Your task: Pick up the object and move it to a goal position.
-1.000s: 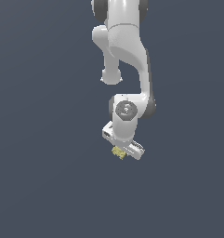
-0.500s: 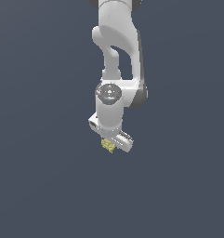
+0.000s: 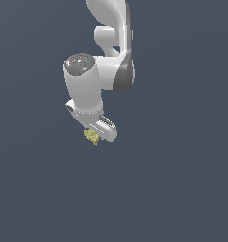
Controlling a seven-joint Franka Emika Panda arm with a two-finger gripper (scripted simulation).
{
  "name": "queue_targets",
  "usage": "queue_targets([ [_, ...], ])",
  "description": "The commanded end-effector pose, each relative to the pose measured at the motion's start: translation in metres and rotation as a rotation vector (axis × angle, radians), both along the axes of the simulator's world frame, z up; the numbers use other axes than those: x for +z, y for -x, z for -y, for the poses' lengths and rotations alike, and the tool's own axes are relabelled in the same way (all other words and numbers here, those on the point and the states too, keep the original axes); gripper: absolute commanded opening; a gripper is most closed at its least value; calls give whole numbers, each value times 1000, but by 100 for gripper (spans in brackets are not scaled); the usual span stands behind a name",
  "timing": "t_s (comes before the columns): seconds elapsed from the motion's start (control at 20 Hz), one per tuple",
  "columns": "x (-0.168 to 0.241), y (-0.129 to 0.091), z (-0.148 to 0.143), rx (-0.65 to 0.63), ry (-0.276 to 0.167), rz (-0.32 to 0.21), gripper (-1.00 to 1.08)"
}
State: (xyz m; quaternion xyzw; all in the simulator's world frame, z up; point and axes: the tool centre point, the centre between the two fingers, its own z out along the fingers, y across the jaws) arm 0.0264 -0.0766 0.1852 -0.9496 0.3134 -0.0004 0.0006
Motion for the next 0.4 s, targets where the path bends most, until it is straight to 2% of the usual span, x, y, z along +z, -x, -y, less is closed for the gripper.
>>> queue_targets([
  [0.0, 14, 2, 12, 1, 0, -1, -100],
  [0.35, 27, 2, 24, 1, 0, -1, -100],
])
